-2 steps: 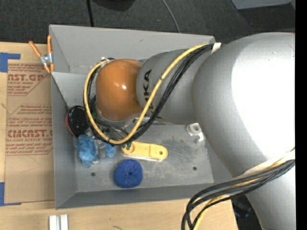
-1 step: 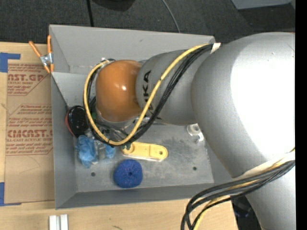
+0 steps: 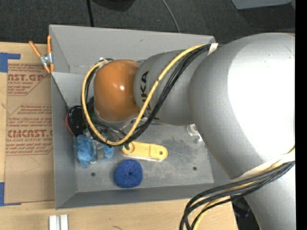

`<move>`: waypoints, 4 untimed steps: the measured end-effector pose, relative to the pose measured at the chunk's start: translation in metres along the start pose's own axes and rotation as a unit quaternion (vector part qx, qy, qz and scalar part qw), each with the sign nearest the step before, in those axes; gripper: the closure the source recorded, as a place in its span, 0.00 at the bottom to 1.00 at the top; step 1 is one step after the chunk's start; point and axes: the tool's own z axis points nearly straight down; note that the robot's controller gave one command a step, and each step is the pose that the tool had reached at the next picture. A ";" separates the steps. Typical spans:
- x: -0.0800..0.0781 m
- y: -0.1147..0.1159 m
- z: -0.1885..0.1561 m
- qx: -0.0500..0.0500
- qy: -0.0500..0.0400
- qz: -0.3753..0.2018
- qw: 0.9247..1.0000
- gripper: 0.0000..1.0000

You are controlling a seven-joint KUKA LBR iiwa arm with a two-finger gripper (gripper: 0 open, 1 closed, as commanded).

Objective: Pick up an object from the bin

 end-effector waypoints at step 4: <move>0.001 0.004 0.008 -0.002 0.001 0.009 1.000 1.00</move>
Offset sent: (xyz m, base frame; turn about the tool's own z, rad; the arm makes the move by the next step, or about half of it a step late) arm 0.0008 0.0079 0.0246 -0.0045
